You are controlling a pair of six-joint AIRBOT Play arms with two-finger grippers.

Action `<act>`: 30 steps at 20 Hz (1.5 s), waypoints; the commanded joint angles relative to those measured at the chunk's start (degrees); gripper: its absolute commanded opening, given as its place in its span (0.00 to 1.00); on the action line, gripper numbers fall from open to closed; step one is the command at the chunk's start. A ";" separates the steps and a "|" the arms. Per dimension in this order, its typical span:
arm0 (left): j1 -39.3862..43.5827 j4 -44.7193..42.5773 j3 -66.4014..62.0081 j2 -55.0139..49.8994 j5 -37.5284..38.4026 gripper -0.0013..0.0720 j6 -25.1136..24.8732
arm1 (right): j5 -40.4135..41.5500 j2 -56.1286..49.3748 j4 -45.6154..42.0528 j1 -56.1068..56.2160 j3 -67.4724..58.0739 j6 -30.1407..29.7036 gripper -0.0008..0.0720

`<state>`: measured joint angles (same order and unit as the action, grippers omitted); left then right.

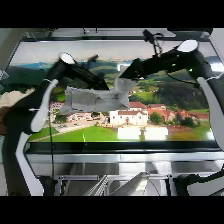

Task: Fold the shirts.

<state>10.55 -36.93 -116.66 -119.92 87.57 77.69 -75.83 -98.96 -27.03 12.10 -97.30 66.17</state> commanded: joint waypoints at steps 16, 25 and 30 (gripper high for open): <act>-42.34 2.14 34.29 44.98 5.38 0.04 -10.45 | 9.62 -19.04 -10.71 17.92 -20.04 7.10 0.03; -37.88 2.56 39.34 44.96 4.11 0.04 -12.28 | 0.68 -14.97 -30.80 0.37 -7.69 23.10 0.74; -34.80 2.47 39.34 44.94 1.64 0.60 -12.28 | 7.08 -24.41 -14.97 2.05 -7.69 16.83 0.91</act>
<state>-25.78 -34.41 -77.45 -74.98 90.72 65.49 -72.71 -118.91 -49.78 13.74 -105.67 85.47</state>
